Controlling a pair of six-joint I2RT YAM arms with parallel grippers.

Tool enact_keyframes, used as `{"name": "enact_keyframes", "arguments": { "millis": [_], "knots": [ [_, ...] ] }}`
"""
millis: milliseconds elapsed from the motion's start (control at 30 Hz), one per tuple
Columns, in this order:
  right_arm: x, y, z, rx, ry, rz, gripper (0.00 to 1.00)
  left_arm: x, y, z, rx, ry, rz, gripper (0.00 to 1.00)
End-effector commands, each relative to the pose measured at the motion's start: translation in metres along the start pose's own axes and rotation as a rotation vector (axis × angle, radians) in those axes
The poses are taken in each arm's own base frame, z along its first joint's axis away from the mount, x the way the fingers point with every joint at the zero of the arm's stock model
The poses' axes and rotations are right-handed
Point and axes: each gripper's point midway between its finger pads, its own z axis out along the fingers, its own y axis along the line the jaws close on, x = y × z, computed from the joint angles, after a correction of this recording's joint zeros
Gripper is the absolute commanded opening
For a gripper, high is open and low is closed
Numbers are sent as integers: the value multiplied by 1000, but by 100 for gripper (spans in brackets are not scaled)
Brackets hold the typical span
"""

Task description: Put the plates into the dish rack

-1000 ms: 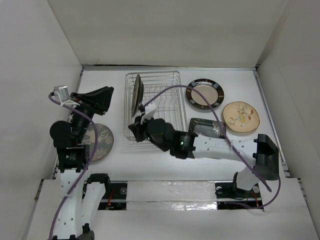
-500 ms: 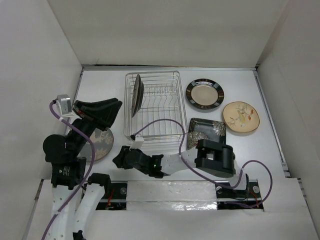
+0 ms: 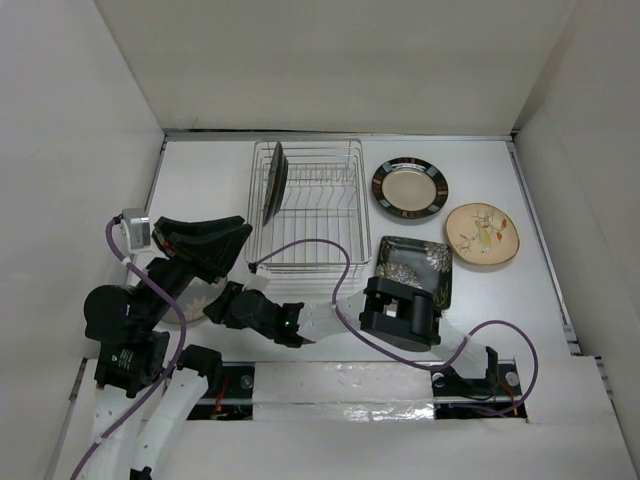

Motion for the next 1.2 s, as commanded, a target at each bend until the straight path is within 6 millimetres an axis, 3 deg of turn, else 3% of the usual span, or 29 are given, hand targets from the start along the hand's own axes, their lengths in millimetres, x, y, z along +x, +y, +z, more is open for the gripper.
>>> {"name": "enact_keyframes", "arguments": {
  "millis": [0,233,400,567,667,733,767,800,867,933,1000,1067,1100,1133,1167],
  "knots": [
    [-20,11,14,-36,-42,54,52,2,1,0,10,-10,23,31],
    [-24,-12,21,85,-63,82,52,4,2,-1,2,-1,27,31],
    [-9,-34,30,141,-28,108,52,8,2,-3,4,13,27,31],
    [-23,-50,40,180,-83,92,50,12,5,-6,-11,21,36,31],
    [-29,-63,46,196,-88,114,44,13,6,-6,-19,24,41,31],
    [-22,-70,49,196,-70,120,37,15,9,-6,-28,28,43,31],
    [-20,-73,50,199,-64,121,30,16,10,-5,-30,29,46,31],
    [-19,-73,51,197,-61,121,15,18,13,-5,-35,32,45,31],
    [-18,-75,51,198,-57,114,9,20,15,-4,-40,36,45,30],
    [-22,-79,48,198,-79,110,3,22,17,-4,-42,36,43,30],
    [-23,-67,39,172,-84,106,0,24,18,-3,-44,38,38,30],
    [-20,-70,26,158,-86,97,0,25,19,-2,-44,38,35,30],
    [-22,-57,15,130,-87,104,0,26,20,-2,-43,40,33,30],
    [-17,-66,5,131,-80,95,0,26,20,-2,-43,37,31,30],
    [-24,-55,-4,105,-86,105,0,26,20,-1,-42,36,30,30]
  ]
}}
